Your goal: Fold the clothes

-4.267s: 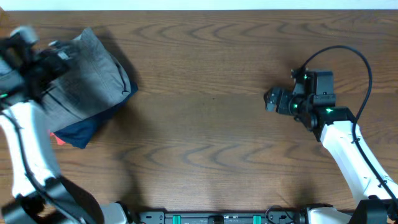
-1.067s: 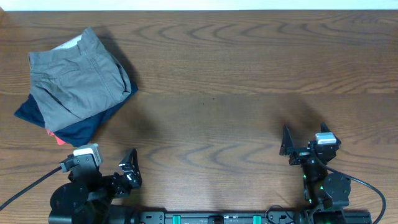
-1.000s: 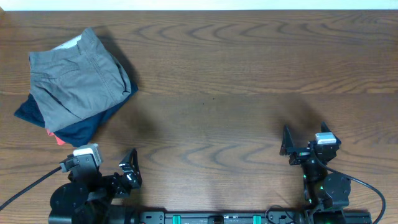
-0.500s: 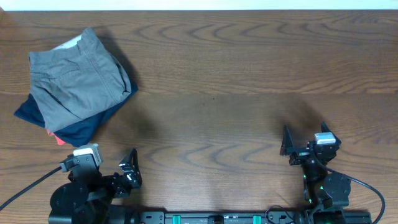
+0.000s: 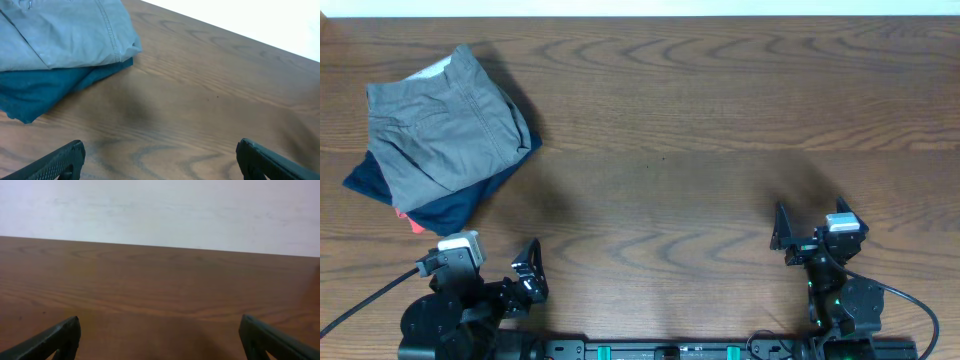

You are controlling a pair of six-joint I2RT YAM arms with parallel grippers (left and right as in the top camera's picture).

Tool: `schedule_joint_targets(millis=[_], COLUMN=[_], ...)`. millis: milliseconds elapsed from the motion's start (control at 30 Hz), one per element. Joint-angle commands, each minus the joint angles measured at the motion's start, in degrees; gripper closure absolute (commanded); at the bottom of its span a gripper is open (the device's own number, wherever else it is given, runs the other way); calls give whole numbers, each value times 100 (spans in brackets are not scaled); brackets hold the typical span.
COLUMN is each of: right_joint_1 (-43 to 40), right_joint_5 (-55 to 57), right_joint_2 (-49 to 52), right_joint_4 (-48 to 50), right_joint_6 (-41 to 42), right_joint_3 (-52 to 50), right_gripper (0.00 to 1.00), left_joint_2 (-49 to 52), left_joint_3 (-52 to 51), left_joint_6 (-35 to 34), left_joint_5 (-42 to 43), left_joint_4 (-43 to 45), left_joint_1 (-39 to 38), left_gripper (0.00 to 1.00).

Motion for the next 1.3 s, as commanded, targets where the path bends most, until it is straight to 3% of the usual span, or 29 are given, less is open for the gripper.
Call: schedule_joint_targets(millis=[0, 200, 433, 600, 1033, 1267], right_joint_1=[-70, -70, -70, -70, -70, -70], right_joint_5=[-42, -42, -42, -42, -42, -42], right_joint_2=[-33, -33, -33, -33, -33, -33], right_joint_4=[-20, -20, -20, -20, -20, -20], right_joint_6=[-70, -68, -70, -70, -70, -70], right_joint_3=[-7, -7, -7, -7, -7, -7], right_gripper=[1, 1, 1, 1, 1, 1], left_joint_2=[-74, -417, -1482, -1563, -1591, -1591], left_joint_3=[-72, -317, -1558, -2437, -4778, -4784], left_joint_6=[-7, 13, 13, -15, -186, -201], left_joint_5=[-87, -555, -776, -767, -748, -730], left_joint_4=[-42, -136, 219, 1403, 5847, 5270], left_joint_1=[-17, 179, 678, 883, 883, 879], left_gripper=[2, 2, 2, 2, 2, 2])
